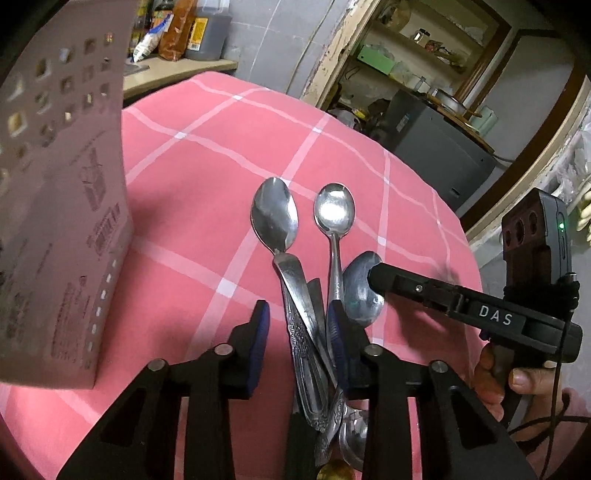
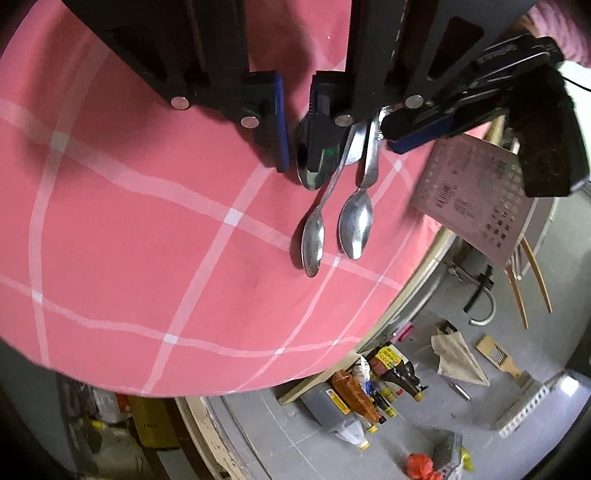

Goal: Organize utensils
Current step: 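Grasp silver spoons with the left tool while the right tool grasps another spoon, then lift the silver spoons with the left tool while the right tool lifts its spoon, then carry both spoons over the white caddy and open both tools to drop them, then move both open tools back over the remaining spoons and knife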

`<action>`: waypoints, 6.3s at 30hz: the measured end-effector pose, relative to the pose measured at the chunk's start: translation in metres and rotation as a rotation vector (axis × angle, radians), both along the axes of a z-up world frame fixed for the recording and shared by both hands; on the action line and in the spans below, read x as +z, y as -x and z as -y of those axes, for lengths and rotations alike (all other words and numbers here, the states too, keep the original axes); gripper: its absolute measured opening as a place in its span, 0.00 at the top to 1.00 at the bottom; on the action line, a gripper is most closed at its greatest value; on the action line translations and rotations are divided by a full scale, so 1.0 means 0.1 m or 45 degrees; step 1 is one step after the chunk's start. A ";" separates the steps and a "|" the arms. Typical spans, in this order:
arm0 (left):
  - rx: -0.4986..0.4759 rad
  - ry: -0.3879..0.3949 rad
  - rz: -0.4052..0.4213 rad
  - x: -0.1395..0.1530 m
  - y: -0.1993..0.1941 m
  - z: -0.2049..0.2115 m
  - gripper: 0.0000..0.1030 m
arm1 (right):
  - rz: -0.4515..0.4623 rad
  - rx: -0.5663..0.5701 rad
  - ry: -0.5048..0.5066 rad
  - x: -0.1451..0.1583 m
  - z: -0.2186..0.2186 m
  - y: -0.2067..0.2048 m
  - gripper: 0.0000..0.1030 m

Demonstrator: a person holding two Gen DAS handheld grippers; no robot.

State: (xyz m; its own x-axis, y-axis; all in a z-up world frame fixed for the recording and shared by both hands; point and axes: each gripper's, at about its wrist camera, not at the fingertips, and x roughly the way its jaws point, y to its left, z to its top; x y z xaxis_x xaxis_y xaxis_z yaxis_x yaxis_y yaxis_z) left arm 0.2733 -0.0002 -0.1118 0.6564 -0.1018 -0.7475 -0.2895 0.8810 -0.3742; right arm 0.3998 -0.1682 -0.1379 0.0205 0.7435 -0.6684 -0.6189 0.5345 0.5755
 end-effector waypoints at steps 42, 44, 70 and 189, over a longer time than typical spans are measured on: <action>-0.316 0.347 -0.337 -0.01 0.29 0.36 1.00 | -0.064 -0.024 0.241 0.23 1.05 0.48 0.96; -0.332 0.322 -0.353 0.01 0.23 0.38 0.99 | -0.062 -0.018 0.249 0.23 1.03 0.48 0.95; -0.449 0.262 -0.525 -0.07 -0.31 0.70 0.89 | -0.313 -0.178 0.083 0.03 1.10 0.64 0.95; -0.279 -0.208 0.406 1.08 1.31 0.16 0.45 | 0.479 -0.506 0.241 1.17 0.69 1.76 0.24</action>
